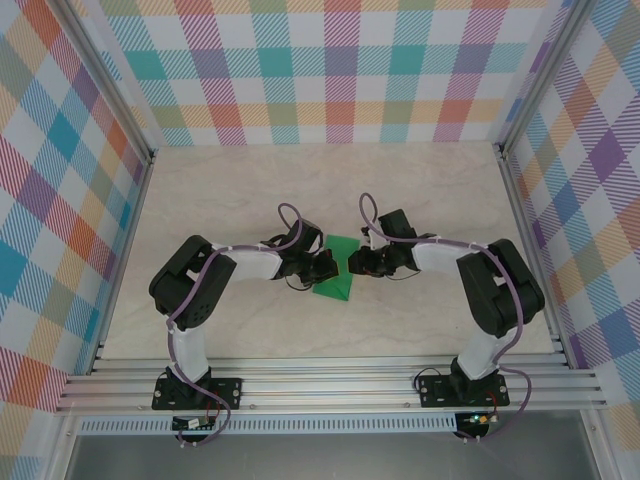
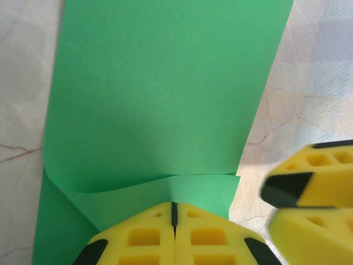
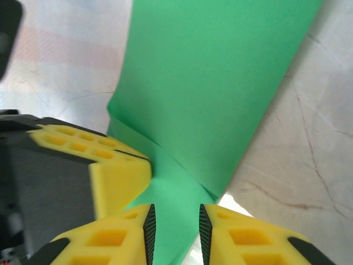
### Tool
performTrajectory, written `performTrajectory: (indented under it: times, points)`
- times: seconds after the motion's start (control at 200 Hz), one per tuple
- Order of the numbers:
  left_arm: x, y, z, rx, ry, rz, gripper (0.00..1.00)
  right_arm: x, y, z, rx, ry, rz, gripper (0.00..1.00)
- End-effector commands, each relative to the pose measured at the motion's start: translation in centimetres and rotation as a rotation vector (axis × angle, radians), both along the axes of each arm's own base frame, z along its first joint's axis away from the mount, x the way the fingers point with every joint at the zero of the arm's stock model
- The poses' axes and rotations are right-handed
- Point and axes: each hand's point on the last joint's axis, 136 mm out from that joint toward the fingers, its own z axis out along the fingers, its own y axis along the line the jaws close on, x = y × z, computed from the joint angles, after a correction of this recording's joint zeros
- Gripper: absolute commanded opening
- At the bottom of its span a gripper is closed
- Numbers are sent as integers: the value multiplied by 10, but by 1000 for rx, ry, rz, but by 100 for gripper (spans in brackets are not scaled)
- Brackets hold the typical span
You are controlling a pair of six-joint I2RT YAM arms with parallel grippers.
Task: Fold a paper plane with a square sheet of paper (pick it up from the middle)
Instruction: Fold the triangle a second time at the center of the table.
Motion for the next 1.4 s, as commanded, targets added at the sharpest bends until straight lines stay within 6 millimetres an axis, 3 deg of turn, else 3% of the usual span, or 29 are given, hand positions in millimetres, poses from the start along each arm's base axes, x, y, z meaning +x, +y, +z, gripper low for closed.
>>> performTrajectory:
  times: [0.0,0.12,0.315,0.475,0.69,1.04,1.165,1.395]
  points:
    - [-7,-1,-8,21,22,-26,0,-6,-5,20,21,-18,-14,32]
    - [-6,0,-6,25,16,-18,0,-18,3,33,101,12,4,26]
    - [-3,0,-1,21,2,-7,0,-39,15,35,190,85,49,13]
    - [-2,-1,1,17,0,0,0,-53,29,24,169,142,103,12]
    - [-3,0,1,16,2,1,0,-56,39,9,150,206,127,13]
    - [-3,-1,2,12,3,-4,0,-53,34,-3,71,254,118,15]
    - [-4,-1,3,10,3,-4,0,-59,33,-14,63,302,118,15]
    - [-4,-1,4,8,1,-4,0,-69,33,-15,83,337,134,16]
